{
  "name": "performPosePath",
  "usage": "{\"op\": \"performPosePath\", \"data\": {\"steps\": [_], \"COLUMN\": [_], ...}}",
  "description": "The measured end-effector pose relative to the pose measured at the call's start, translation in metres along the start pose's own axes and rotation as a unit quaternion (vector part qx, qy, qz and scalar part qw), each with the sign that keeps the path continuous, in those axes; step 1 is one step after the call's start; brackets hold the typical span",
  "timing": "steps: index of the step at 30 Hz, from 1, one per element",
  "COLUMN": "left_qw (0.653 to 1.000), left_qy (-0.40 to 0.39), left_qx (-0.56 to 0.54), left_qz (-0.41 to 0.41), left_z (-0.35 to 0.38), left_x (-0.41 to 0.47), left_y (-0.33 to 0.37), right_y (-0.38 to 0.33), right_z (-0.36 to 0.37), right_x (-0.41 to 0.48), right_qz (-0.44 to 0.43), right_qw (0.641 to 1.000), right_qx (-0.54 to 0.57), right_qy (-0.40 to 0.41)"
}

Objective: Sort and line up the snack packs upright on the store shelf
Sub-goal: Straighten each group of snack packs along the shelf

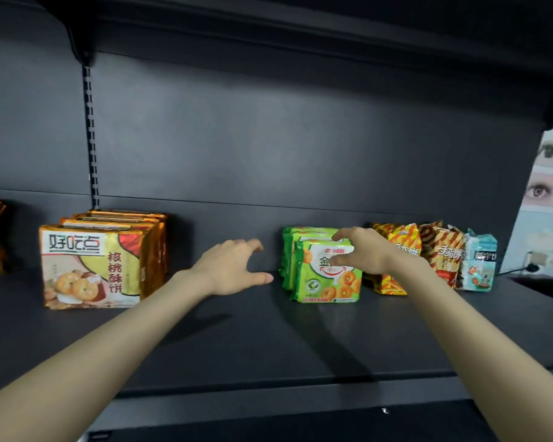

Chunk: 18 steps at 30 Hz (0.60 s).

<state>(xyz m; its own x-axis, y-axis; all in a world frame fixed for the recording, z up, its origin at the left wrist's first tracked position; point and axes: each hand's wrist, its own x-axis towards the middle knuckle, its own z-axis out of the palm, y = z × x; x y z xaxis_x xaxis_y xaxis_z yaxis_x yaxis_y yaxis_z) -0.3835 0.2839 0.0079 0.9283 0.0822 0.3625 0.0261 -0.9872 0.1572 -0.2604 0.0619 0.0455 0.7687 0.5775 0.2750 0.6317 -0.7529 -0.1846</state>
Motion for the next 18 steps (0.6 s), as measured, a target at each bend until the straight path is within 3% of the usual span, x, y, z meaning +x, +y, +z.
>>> {"op": "performPosePath", "data": {"steps": [11,18], "left_qw": [0.991,0.964], "left_qy": [-0.048,-0.092], "left_qx": [-0.121,-0.248], "left_qz": [-0.034,-0.038], "left_z": [0.059,0.099], "left_x": [0.071,0.112], "left_y": [0.019,0.011], "right_y": [0.072,0.091], "right_z": [0.018,0.031], "right_x": [0.035,0.064], "right_qz": [0.039,0.067], "right_qw": [0.998,0.986], "right_qx": [0.040,0.149], "right_qy": [0.000,-0.019]}}
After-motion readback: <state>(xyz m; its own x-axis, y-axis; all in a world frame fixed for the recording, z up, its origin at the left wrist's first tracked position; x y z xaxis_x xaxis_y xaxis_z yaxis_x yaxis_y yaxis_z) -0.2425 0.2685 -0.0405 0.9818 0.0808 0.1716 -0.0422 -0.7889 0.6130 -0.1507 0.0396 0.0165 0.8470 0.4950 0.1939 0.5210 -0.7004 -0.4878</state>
